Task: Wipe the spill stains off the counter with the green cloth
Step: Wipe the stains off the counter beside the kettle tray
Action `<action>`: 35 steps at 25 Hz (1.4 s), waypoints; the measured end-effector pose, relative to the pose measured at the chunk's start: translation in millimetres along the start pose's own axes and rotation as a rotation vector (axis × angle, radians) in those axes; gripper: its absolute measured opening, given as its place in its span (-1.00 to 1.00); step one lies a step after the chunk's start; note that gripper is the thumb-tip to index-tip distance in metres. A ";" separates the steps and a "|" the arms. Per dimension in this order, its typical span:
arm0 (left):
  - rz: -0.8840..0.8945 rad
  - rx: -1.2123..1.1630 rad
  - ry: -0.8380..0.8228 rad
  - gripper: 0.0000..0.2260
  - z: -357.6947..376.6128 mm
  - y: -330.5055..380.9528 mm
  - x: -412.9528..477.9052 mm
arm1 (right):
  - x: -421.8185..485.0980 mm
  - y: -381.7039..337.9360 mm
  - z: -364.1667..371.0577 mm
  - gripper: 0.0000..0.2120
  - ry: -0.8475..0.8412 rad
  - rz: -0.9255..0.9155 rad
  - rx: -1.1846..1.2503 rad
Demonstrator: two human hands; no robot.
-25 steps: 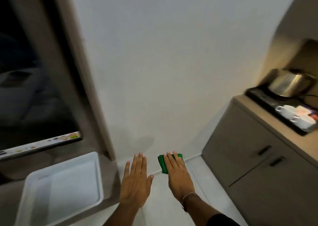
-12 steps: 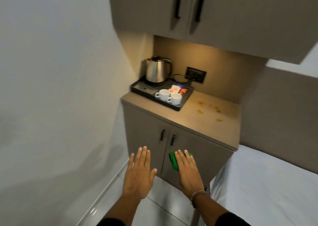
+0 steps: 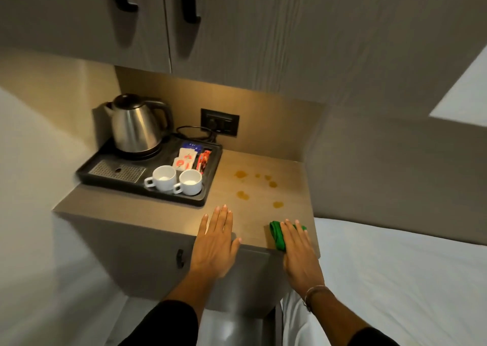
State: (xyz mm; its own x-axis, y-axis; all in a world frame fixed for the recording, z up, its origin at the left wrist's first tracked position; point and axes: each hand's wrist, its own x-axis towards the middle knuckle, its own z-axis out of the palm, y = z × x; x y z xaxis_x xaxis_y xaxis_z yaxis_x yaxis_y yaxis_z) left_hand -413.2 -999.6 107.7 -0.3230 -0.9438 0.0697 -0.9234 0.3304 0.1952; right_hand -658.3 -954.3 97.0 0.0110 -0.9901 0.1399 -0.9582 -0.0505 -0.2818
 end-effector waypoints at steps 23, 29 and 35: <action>0.008 -0.187 0.007 -0.28 60.6 -45.0 102.7 | 127.1 63.6 15.4 -0.41 -0.134 0.002 0.079; 0.000 -0.199 0.031 -0.30 62.4 -46.2 100.4 | 119.2 57.0 22.2 -0.32 -0.238 -0.211 0.110; 0.013 -0.159 0.035 -0.31 62.6 -46.1 101.0 | 221.6 66.8 19.5 -0.46 -0.121 0.051 0.113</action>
State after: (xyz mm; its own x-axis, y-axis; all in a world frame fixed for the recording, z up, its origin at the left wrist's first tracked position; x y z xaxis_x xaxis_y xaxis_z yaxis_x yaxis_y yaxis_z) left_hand -416.2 -1110.3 44.6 -0.3252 -0.9397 0.1064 -0.8738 0.3416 0.3461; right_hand -714.3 -1179.7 90.7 0.0038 -0.9999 0.0098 -0.9202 -0.0073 -0.3913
